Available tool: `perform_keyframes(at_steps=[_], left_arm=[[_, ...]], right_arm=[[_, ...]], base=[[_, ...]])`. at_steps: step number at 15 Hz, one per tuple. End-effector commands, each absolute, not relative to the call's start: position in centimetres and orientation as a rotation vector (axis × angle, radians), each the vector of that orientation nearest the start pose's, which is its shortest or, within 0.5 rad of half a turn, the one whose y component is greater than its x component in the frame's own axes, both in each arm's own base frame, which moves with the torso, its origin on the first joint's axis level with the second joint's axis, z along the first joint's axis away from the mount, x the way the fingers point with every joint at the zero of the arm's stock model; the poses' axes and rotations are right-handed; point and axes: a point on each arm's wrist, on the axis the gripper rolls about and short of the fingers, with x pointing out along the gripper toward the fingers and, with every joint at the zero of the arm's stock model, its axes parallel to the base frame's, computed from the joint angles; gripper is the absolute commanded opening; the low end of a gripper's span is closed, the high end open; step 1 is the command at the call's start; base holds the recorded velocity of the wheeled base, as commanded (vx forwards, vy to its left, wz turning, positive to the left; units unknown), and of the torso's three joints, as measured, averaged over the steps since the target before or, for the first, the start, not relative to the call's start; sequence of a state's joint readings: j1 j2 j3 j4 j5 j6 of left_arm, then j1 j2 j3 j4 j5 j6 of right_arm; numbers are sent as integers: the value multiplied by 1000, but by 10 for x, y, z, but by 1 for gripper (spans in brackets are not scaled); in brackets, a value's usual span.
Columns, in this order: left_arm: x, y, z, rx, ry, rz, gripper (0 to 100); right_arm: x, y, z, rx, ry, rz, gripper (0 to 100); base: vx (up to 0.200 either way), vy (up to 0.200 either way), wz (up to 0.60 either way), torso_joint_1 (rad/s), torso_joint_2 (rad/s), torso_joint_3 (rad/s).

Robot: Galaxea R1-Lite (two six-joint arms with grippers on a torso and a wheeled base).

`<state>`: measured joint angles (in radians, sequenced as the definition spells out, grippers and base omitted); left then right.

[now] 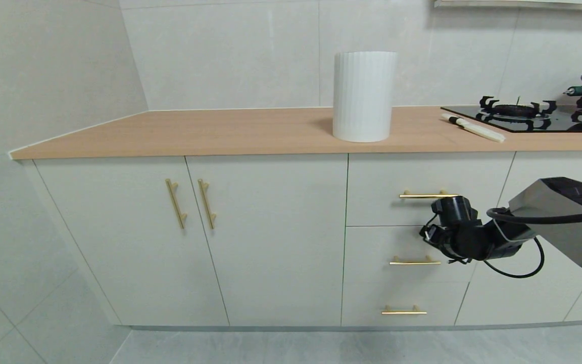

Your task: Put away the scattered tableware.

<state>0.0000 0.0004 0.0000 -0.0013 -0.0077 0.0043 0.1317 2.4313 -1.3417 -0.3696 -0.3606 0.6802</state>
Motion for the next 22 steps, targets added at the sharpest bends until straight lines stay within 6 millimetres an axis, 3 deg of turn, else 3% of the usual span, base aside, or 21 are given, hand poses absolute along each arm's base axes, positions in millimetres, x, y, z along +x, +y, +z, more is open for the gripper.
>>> perform_keyframes(at_steps=[1,5,7,9,11,14,17,20,22], left_arm=[[-23,0,76,5,-2,-8,100],[-23,0,76,5,-2,-8,100],[-23,0,76,5,-2,-8,100],[-23,0,76,5,-2,-8,100],[-23,0,76,5,-2,-8,100],[-23,0,76,5,-2,-8,100],[-23,0,76,5,-2,-8,100],[-23,0,76,5,-2,-8,100],[-23,0,76,5,-2,-8,100]], right_arm=[[415,54,53,464,598,-417,100],[300,76,169,456,431,-226,100],[244,66,203,438,332,-181,100],[173,43,222,345,202,-188,100],[95,19,216,256,71,-161,100],[28,-5,197,97,-15,-274,100],[-20,-11,184,31,-105,-345,100],[-55,-11,154,18,-98,-413,100],[-63,-10,141,-9,-81,-437,100]], base=[[0,0,0,0,0,0],[0,0,0,0,0,0],[0,0,0,0,0,0],[0,0,0,0,0,0],[0,0,0,0,0,0],[0,0,0,0,0,0],[0,0,0,0,0,0],[0,0,0,0,0,0],[0,0,0,0,0,0]])
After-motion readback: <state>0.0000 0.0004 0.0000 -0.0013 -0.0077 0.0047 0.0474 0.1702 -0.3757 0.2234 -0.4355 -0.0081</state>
